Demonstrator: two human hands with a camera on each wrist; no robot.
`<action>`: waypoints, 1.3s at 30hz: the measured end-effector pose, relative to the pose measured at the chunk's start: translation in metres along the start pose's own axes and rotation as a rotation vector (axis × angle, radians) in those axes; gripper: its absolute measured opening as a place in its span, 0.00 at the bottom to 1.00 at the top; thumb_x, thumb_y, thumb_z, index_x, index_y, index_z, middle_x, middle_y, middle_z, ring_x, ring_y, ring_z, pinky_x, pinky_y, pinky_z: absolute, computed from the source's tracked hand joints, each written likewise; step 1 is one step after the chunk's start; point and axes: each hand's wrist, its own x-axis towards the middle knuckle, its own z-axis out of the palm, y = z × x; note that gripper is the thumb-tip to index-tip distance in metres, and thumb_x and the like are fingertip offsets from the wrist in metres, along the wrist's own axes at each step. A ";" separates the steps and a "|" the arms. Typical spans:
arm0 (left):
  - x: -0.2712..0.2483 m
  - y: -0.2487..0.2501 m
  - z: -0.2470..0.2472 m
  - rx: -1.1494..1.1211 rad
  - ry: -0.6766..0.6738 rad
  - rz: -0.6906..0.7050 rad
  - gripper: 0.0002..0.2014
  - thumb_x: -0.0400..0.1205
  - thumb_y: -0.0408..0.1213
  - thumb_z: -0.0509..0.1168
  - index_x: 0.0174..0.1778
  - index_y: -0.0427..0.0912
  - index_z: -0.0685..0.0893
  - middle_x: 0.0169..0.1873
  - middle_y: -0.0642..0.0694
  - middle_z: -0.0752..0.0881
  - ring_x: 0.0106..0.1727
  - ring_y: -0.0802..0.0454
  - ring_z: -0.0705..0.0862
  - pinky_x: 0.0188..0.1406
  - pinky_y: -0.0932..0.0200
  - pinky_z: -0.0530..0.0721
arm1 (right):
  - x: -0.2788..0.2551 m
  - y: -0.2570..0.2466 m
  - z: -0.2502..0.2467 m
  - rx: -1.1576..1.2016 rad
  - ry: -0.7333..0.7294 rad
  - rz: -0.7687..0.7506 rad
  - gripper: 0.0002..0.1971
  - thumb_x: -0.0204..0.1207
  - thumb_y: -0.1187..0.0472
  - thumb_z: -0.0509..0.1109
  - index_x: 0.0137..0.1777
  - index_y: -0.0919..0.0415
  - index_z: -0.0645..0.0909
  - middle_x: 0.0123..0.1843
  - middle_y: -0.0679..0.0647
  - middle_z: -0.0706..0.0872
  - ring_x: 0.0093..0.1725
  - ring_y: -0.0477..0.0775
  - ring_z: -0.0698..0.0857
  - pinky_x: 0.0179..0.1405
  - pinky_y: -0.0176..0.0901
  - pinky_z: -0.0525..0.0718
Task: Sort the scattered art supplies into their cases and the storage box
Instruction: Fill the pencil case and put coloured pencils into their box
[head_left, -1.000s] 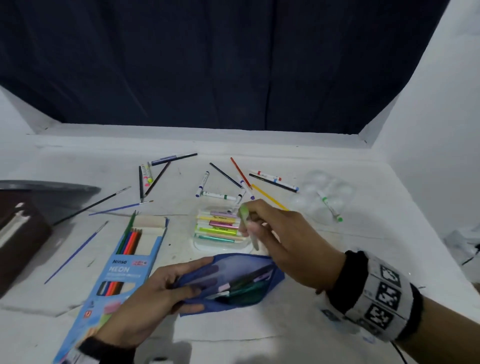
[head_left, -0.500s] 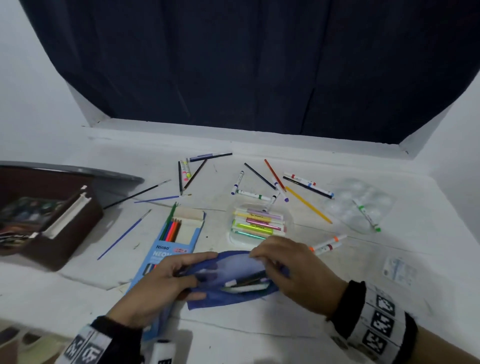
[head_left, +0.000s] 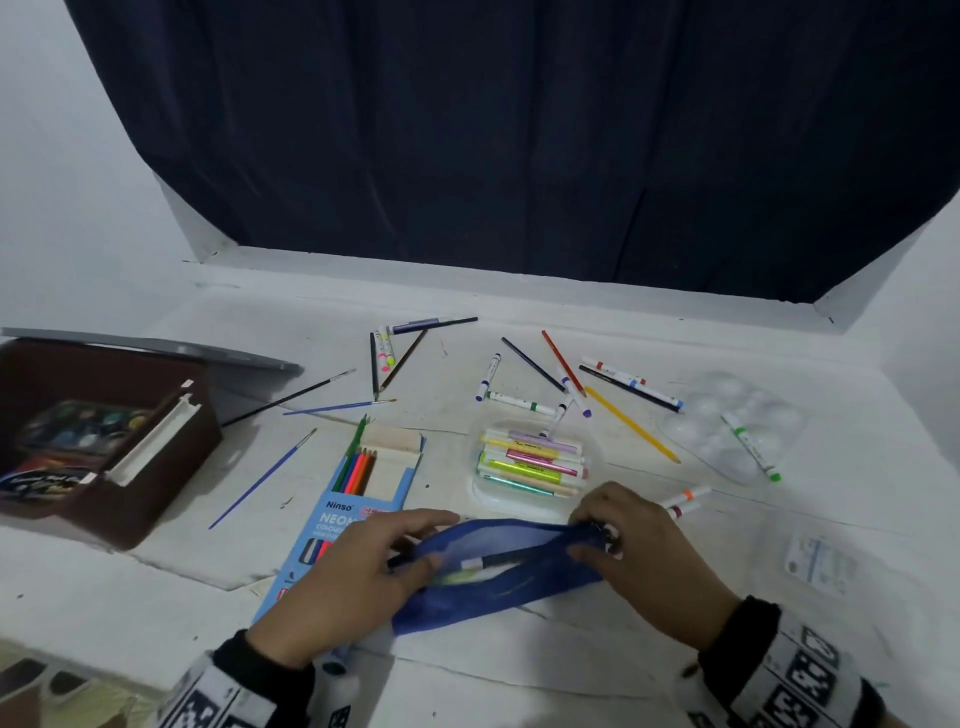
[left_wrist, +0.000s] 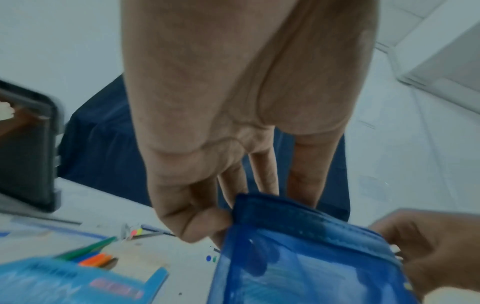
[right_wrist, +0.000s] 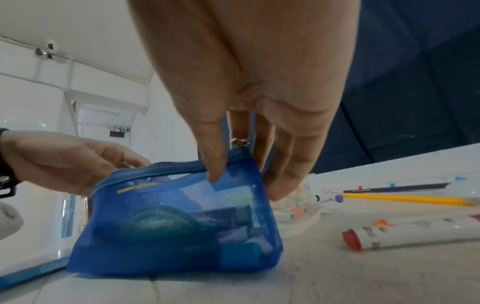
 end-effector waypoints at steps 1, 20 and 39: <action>0.002 0.005 0.003 0.034 0.003 0.047 0.16 0.85 0.44 0.68 0.64 0.70 0.80 0.55 0.68 0.86 0.57 0.72 0.81 0.53 0.75 0.79 | 0.000 -0.002 0.001 -0.002 0.011 0.004 0.10 0.72 0.60 0.78 0.45 0.44 0.81 0.46 0.39 0.81 0.47 0.41 0.81 0.45 0.30 0.77; 0.023 0.082 0.017 0.450 0.156 0.570 0.16 0.87 0.65 0.51 0.54 0.60 0.77 0.43 0.61 0.82 0.45 0.62 0.77 0.49 0.56 0.71 | -0.001 -0.056 -0.030 0.232 0.233 -0.104 0.12 0.64 0.60 0.80 0.44 0.42 0.90 0.38 0.37 0.88 0.38 0.46 0.85 0.36 0.32 0.82; 0.023 0.049 0.021 0.241 0.230 0.206 0.15 0.76 0.43 0.67 0.26 0.46 0.71 0.25 0.51 0.76 0.31 0.54 0.75 0.30 0.59 0.71 | -0.027 -0.052 -0.037 0.108 0.268 -0.013 0.04 0.71 0.55 0.80 0.41 0.49 0.87 0.36 0.39 0.86 0.41 0.46 0.84 0.38 0.35 0.82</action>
